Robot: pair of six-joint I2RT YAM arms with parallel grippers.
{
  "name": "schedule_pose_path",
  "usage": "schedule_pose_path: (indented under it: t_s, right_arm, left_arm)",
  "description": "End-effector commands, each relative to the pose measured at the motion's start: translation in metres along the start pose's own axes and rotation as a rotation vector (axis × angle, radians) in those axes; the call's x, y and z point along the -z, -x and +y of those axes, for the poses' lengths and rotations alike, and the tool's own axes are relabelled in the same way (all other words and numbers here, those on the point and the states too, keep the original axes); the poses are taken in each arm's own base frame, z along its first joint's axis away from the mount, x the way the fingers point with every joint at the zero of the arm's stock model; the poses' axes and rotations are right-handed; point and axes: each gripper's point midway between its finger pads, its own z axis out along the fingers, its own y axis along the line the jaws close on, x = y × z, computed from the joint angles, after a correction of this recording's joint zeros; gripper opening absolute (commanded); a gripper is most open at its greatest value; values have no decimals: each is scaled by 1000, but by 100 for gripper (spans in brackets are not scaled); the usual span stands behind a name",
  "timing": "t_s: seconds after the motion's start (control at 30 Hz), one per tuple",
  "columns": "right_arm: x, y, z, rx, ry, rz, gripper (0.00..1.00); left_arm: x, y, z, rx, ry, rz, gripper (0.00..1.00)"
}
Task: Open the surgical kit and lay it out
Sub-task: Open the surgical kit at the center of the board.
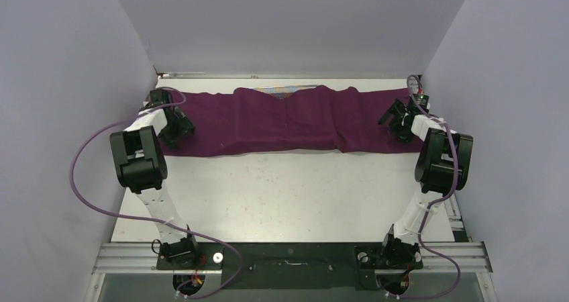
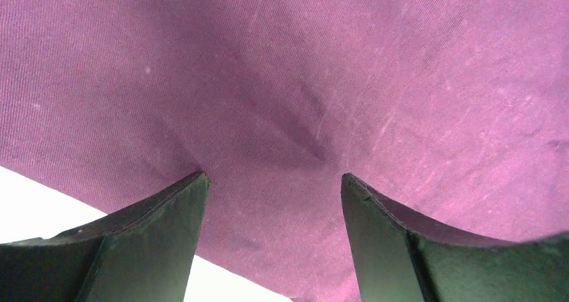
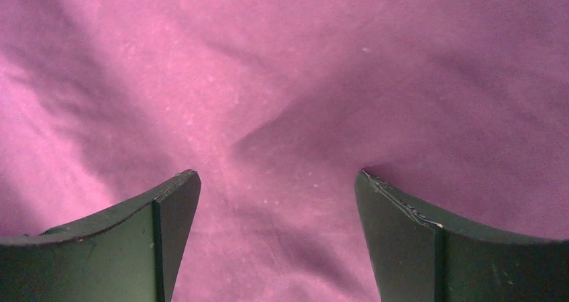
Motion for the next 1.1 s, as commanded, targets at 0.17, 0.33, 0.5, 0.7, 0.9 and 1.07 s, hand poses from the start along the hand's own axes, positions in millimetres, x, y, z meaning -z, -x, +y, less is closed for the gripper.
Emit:
schedule_pose_path:
  t_s: [0.17,0.33,0.5,0.7,0.9,1.07]
  right_arm:
    - [-5,7,-94,70,-438,-48,82]
    - [6,19,-115,84,-590,-84,82]
    - [10,46,-88,127,-511,-128,82]
    - [49,89,-21,156,-366,-194,84]
    - [87,101,32,228,-236,-232,84]
    - [101,98,72,183,-36,-241,81]
  left_arm:
    - [-3,16,7,26,51,-37,69]
    - [-2,20,11,37,79,-49,69]
    - [9,44,-4,4,35,-99,71]
    - [59,92,-40,-87,-83,-203,96]
    - [118,130,-61,-135,-155,-329,96]
    - [141,142,-92,-149,-290,-340,96]
